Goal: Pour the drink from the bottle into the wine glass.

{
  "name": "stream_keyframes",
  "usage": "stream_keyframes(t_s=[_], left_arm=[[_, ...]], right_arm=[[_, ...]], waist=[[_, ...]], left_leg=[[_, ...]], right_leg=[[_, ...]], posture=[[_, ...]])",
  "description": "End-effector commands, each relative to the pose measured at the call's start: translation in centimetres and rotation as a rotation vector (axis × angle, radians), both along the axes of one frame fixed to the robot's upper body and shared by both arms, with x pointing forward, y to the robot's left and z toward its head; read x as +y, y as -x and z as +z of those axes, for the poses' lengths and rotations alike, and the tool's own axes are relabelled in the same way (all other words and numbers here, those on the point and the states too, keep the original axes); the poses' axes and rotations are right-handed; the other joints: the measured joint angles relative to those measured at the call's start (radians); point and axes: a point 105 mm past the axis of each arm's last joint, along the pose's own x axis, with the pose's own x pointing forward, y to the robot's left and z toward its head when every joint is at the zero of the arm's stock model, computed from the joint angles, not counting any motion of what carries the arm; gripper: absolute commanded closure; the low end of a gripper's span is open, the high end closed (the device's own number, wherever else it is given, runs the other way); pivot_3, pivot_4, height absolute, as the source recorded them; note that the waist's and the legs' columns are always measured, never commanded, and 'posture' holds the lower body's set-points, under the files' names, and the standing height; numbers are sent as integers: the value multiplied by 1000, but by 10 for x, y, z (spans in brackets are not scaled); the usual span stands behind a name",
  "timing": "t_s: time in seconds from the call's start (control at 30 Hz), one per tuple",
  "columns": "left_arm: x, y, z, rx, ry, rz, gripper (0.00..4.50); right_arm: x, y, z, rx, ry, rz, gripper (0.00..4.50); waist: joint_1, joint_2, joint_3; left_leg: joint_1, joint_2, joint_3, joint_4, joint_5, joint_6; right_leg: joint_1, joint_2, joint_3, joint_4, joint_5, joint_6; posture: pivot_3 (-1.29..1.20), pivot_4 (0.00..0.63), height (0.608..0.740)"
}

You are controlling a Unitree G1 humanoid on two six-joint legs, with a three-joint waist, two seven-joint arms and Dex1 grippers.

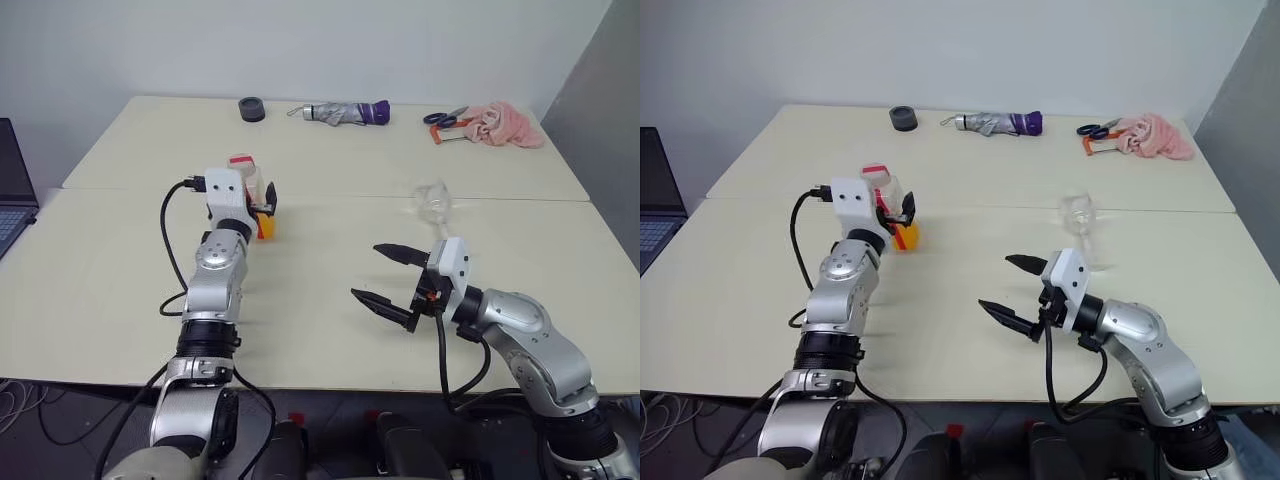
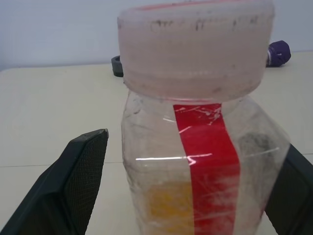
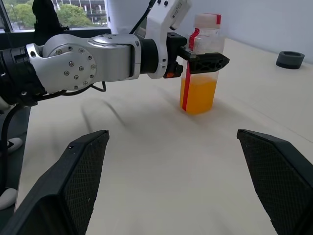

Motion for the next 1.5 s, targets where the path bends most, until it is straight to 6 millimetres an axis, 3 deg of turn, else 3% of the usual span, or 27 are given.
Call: stream_keyframes(t_s=[0.03,0.13,0.17,0.47,0.87,1.5], left_arm=[[-6,-2,17,-51,-5,-6,20],[-8,-2,16,-51,-11,-13,20],[-9,-3,17,-52,-15,-15,207],[-13,-2,24,-75,-59,-31,2625],[-18,7,32,-135,-49,-103,2680],[-37,14,26,-109,76,-234,2680]], right_arm=[[2,0,11,-37,-25,9,0],[1,0,12,-36,-30,5,0],[1,0,11,-38,-27,6,0],[-1,-1,13,-44,-19,9,0],[0,0,14,-54,-18,7,0],[0,1,11,-56,-3,11,0]], waist=[[0,0,0],[0,0,0],[0,0,0],[0,0,0],[0,0,0],[0,0,0]], left_leg=[[0,0,0,0,0,0],[0,0,0,0,0,0],[0,0,0,0,0,0],[0,0,0,0,0,0],[0,0,0,0,0,0],[-1,0,-1,0,0,0]], right_leg=[[0,0,0,0,0,0],[0,0,0,0,0,0],[0,0,0,0,0,0],[0,0,0,0,0,0],[0,0,0,0,0,0],[0,0,-1,0,0,0]], posture=[[0,150,740],[0,150,740],[0,150,740],[0,150,740],[0,150,740],[0,150,740]])
